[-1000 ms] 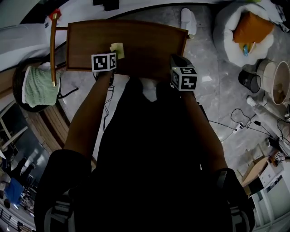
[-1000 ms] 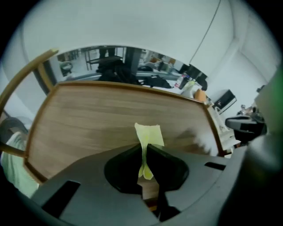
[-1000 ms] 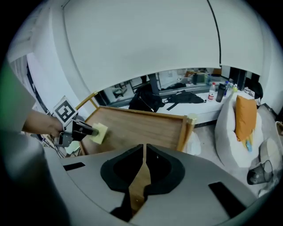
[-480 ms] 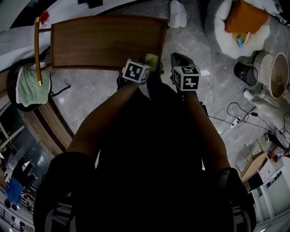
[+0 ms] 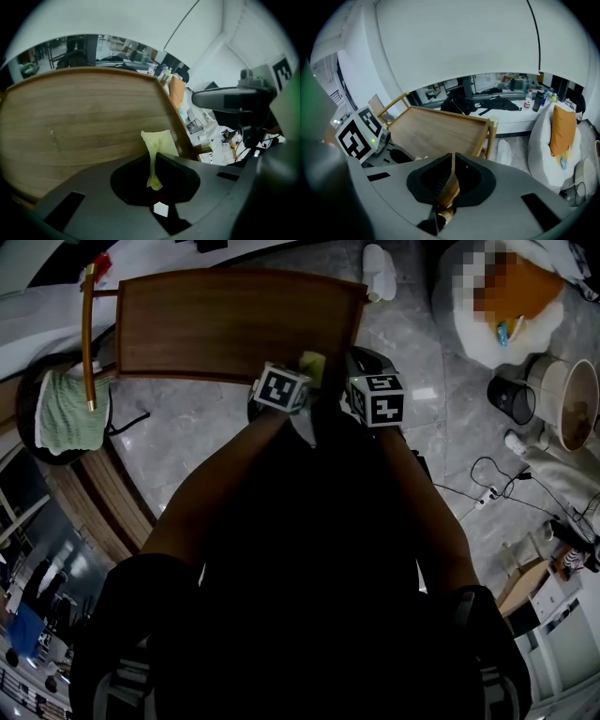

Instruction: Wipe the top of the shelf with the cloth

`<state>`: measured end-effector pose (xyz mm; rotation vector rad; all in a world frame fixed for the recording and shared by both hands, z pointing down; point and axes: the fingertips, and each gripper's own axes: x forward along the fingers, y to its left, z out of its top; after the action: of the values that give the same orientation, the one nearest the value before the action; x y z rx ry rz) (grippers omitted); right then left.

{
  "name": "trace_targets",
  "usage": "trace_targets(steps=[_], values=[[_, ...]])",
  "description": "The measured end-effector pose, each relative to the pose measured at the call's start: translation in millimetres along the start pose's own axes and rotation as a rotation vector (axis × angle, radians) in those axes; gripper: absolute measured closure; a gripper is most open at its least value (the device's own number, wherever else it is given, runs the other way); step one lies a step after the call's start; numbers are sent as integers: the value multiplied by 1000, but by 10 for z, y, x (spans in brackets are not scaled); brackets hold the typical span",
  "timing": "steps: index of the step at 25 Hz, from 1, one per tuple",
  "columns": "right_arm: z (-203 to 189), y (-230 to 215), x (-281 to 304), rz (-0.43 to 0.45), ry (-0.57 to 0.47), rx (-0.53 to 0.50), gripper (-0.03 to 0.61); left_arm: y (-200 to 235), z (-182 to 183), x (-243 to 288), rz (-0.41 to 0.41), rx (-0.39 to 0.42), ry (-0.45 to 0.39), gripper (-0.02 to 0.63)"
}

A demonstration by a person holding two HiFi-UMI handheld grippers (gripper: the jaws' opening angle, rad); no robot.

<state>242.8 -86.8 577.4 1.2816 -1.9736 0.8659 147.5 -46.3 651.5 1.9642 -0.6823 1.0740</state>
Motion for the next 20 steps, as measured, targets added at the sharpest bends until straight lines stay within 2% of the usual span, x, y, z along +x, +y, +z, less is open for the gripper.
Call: trace_targets(steps=[4, 11, 20], values=[[94, 265, 165, 4, 6, 1, 545, 504, -66, -180, 37, 1, 11, 583], [295, 917, 462, 50, 20, -38, 545, 1353, -291, -545, 57, -77, -7, 583], [692, 1855, 1035, 140, 9, -108, 545, 2592, -752, -1194, 179, -152, -19, 583]])
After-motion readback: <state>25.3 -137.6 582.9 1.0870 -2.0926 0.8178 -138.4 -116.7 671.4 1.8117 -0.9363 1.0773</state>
